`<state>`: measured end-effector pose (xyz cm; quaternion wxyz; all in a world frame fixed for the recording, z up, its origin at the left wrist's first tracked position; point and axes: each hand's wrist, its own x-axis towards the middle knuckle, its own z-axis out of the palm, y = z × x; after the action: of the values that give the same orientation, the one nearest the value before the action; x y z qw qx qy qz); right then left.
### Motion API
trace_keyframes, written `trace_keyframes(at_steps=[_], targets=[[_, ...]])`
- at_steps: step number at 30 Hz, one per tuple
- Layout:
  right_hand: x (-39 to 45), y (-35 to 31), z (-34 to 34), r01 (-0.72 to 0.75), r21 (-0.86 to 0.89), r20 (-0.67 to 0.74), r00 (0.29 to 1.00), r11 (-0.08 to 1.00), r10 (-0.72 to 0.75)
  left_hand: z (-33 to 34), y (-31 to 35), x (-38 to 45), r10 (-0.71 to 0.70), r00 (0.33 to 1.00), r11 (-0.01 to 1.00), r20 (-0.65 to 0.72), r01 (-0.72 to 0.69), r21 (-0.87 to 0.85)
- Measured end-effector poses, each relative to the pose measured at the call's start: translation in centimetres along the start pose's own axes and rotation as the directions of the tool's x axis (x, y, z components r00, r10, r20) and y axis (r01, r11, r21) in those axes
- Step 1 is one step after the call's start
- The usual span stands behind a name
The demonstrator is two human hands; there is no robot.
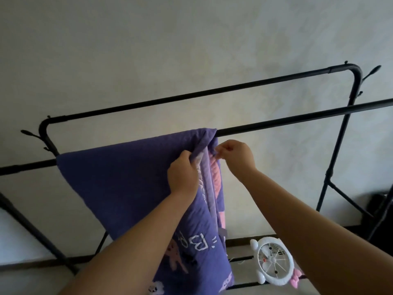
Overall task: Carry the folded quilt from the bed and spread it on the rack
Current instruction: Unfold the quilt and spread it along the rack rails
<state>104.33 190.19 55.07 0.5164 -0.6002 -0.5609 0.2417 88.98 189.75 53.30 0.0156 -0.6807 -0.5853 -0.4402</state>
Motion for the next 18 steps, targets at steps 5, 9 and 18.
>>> trace_keyframes(at_steps=[5,9,18], targets=[[0.4,0.3,1.2,-0.074,-0.161,-0.021,0.997,0.984,0.071,-4.3,-1.3,1.7,0.084,0.989,0.996,-0.125,-0.082,0.022],[0.4,0.0,3.9,0.015,-0.282,0.084,0.996,0.959,0.009,-6.3,-1.2,2.8,0.405,0.913,0.853,0.051,-0.398,0.338],[0.7,-1.2,7.5,-0.106,-0.307,-0.189,0.981,0.946,0.049,-6.5,-2.5,3.3,0.418,0.83,0.406,0.369,-0.534,0.742]])
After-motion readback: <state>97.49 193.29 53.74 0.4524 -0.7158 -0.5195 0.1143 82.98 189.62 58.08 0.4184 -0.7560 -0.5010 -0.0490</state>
